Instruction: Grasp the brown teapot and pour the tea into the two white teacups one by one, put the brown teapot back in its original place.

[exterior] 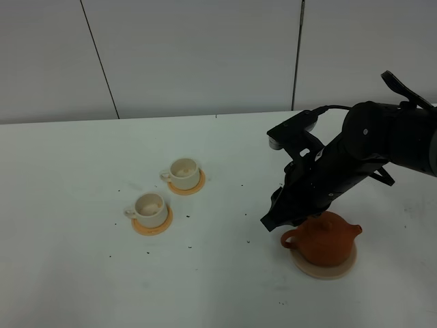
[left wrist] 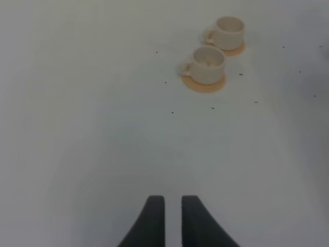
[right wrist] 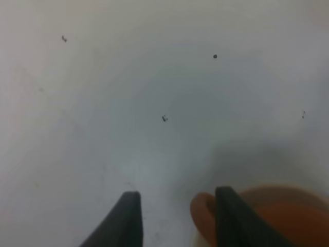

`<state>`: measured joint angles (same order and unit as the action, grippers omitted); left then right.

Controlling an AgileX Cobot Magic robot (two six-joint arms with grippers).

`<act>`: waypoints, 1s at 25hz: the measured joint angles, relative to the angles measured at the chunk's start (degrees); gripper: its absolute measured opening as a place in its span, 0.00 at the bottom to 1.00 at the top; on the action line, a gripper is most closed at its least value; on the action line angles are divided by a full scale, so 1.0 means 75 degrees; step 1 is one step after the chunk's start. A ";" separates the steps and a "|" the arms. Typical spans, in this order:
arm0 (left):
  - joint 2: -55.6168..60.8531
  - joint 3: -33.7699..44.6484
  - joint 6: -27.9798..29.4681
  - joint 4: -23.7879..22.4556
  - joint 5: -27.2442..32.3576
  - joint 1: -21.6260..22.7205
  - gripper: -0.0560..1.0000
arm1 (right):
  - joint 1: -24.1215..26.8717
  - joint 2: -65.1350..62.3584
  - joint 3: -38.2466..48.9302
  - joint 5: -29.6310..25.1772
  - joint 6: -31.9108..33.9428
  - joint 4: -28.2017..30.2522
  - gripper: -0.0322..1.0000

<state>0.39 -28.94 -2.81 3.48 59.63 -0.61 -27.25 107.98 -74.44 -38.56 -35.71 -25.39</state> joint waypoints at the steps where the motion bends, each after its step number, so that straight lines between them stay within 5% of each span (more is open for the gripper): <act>1: 0.0000 0.0000 0.0000 0.0000 0.0000 0.0000 0.19 | 0.0000 0.0015 0.0000 0.0000 -0.0057 0.0000 0.35; 25: 0.0000 0.0000 0.0000 -0.0016 0.0000 0.0000 0.20 | -0.0069 0.0776 -0.0075 0.0287 -0.1092 -0.0548 0.35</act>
<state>0.39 -28.94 -2.81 3.36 59.63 -0.61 -27.77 113.80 -75.00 -36.41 -43.90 -29.50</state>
